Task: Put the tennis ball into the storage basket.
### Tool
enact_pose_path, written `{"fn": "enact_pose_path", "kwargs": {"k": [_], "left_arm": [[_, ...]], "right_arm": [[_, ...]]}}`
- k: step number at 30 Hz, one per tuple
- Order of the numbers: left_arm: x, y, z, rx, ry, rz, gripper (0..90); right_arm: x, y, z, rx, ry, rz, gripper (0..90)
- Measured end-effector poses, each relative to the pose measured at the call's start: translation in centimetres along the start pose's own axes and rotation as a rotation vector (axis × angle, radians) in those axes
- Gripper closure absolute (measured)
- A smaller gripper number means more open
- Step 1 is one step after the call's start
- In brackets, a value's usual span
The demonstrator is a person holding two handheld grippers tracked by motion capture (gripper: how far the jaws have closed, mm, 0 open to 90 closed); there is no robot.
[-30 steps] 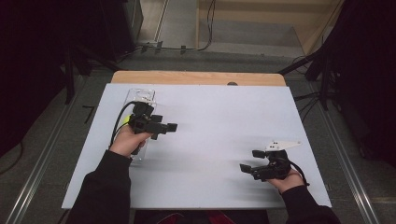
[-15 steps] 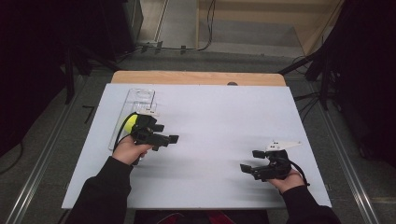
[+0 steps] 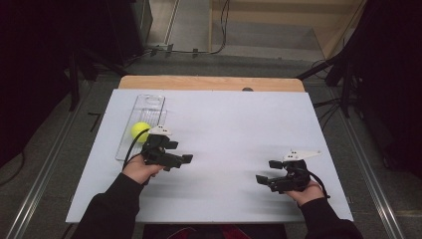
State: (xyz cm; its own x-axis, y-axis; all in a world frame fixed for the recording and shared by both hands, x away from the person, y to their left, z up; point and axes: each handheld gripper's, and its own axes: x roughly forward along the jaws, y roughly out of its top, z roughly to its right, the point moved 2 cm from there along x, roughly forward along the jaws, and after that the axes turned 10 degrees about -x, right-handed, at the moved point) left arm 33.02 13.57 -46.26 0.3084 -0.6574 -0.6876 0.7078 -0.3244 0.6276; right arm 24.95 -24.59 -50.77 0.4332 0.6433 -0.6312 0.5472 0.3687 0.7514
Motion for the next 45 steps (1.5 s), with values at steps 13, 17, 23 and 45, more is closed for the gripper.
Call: {"fn": "enact_pose_path", "kwargs": {"k": [13,17,23,45], "left_arm": [[-0.9,-1.7,0.4,0.015,-0.020,0.033,17.6],[-1.3,-2.1,0.5,0.031,-0.025,0.050,17.6],[-1.3,-2.9,0.9,0.049,-0.037,0.029,17.6],[-2.3,-6.0,1.2,0.079,-0.039,0.026,17.6]], "right_arm": [[0.1,0.0,0.1,0.004,-0.003,-0.006,13.3],[0.2,0.0,0.0,0.006,-0.002,-0.007,13.3],[0.2,-0.1,0.1,0.007,-0.005,-0.011,13.3],[0.1,-0.1,0.2,0.008,-0.011,-0.013,13.3]]}}
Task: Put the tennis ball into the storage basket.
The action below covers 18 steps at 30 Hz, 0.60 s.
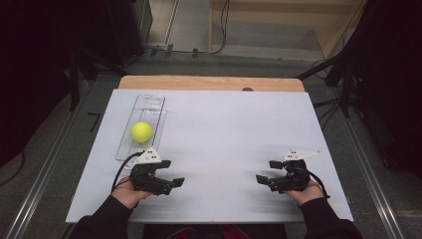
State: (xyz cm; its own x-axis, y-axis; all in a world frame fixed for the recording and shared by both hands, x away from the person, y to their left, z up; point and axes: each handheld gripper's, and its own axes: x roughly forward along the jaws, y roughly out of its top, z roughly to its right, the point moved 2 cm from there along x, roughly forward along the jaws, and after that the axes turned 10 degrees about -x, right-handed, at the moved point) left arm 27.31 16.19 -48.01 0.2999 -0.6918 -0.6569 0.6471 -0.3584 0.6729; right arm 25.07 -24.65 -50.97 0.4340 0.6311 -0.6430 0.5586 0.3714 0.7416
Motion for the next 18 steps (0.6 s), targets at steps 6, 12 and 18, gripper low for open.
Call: {"fn": "enact_pose_path", "kwargs": {"k": [6,12,18], "left_arm": [[-0.4,-0.7,-0.2,-0.004,0.011,-0.010,17.6],[-0.8,-1.1,-0.4,-0.019,0.019,0.005,17.6],[-1.0,-1.6,-0.5,-0.016,0.029,-0.004,17.6]], "right_arm": [[0.0,0.0,0.0,0.001,-0.001,0.000,13.3],[0.0,0.0,0.0,0.000,-0.002,0.000,13.3],[0.0,0.0,0.1,0.005,-0.002,-0.002,13.3]]}}
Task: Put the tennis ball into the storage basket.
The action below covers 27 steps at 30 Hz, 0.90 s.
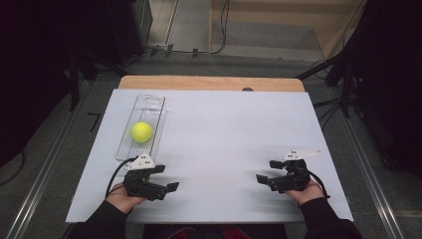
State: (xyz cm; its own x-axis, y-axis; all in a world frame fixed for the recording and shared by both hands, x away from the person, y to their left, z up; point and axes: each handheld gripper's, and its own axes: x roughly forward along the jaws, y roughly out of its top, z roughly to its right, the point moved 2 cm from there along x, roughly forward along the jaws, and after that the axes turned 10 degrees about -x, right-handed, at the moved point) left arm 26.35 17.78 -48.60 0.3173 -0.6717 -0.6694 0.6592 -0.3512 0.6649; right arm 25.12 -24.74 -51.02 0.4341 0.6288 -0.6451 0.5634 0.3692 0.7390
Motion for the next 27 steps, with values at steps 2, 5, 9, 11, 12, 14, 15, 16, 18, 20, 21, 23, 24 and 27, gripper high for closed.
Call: {"fn": "enact_pose_path", "kwargs": {"k": [2,5,9,11,12,14,15,16,18,20,21,23,24,27], "left_arm": [[-0.11,-0.13,-0.12,-0.004,0.009,-0.002,17.6],[-0.23,-0.29,-0.26,-0.007,0.007,0.002,17.6],[-0.29,-0.36,-0.31,-0.010,0.004,0.001,17.6],[-0.29,-0.36,-0.37,-0.009,0.002,-0.001,17.6],[-0.29,-0.36,-0.39,-0.009,0.001,-0.003,17.6],[-0.26,-0.40,-0.43,-0.011,-0.001,0.001,17.6],[-0.26,-0.40,-0.44,-0.012,-0.002,0.001,17.6],[-0.27,-0.40,-0.48,-0.010,-0.001,0.001,17.6],[-0.27,-0.39,-0.50,-0.014,0.000,0.002,17.6],[-0.27,-0.40,-0.54,-0.014,0.002,0.000,17.6],[-0.28,-0.40,-0.55,-0.015,0.003,-0.001,17.6],[-0.28,-0.41,-0.57,-0.017,0.004,-0.001,17.6],[-0.29,-0.42,-0.60,-0.016,0.004,-0.003,17.6],[-0.29,-0.42,-0.61,-0.016,0.004,-0.003,17.6]], "right_arm": [[0.02,-0.01,0.05,-0.002,0.000,0.000,13.3],[0.05,-0.03,0.06,-0.001,-0.001,-0.001,13.3],[0.08,-0.03,0.13,0.004,-0.003,-0.002,13.3],[0.10,-0.03,0.16,0.004,-0.004,-0.001,13.3],[0.10,-0.02,0.16,0.004,-0.004,-0.001,13.3],[0.11,-0.03,0.14,0.004,-0.003,-0.001,13.3],[0.11,-0.03,0.14,0.003,-0.003,-0.001,13.3],[0.11,-0.04,0.15,0.002,-0.002,0.000,13.3],[0.10,-0.05,0.14,0.004,-0.003,-0.001,13.3],[0.10,-0.05,0.15,0.002,-0.003,-0.002,13.3],[0.07,-0.04,0.13,0.003,-0.004,-0.003,13.3],[0.06,-0.04,0.12,-0.001,-0.005,0.000,13.3],[0.06,-0.04,0.12,-0.001,-0.005,0.000,13.3],[0.06,-0.04,0.12,0.000,-0.005,-0.003,13.3]]}}
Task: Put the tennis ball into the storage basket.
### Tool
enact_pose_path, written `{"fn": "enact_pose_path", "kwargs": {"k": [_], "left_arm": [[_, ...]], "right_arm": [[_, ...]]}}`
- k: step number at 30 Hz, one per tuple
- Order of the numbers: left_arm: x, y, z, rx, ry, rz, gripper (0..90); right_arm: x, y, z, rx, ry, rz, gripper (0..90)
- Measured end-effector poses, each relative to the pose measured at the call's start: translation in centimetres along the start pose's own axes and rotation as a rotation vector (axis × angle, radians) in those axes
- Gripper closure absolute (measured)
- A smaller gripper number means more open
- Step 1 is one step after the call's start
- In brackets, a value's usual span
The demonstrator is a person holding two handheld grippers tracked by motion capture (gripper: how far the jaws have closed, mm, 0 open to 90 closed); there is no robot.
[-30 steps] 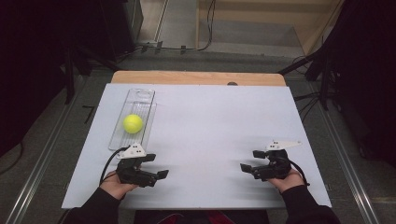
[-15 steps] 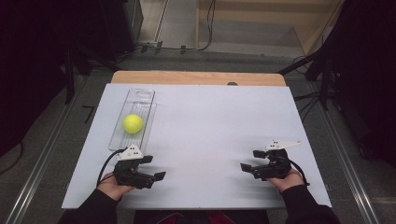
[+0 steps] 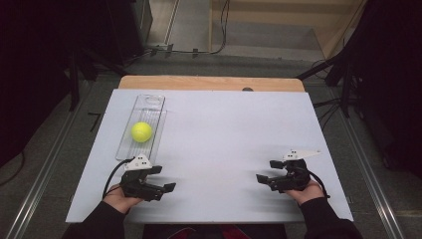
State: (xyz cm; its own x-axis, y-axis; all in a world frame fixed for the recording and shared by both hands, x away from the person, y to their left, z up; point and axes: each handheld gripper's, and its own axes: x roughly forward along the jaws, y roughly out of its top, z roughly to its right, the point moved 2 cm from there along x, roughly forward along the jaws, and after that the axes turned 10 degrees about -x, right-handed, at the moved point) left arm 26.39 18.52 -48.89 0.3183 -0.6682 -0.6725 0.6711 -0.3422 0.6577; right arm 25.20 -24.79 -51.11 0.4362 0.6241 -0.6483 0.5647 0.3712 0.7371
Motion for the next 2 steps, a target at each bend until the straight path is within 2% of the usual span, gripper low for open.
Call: {"fn": "enact_pose_path", "kwargs": {"k": [2], "left_arm": [[0.01,0.01,-0.01,0.001,0.001,0.000,17.6]], "right_arm": [[0.06,-0.03,0.06,0.007,0.003,-0.001,13.3]]}}
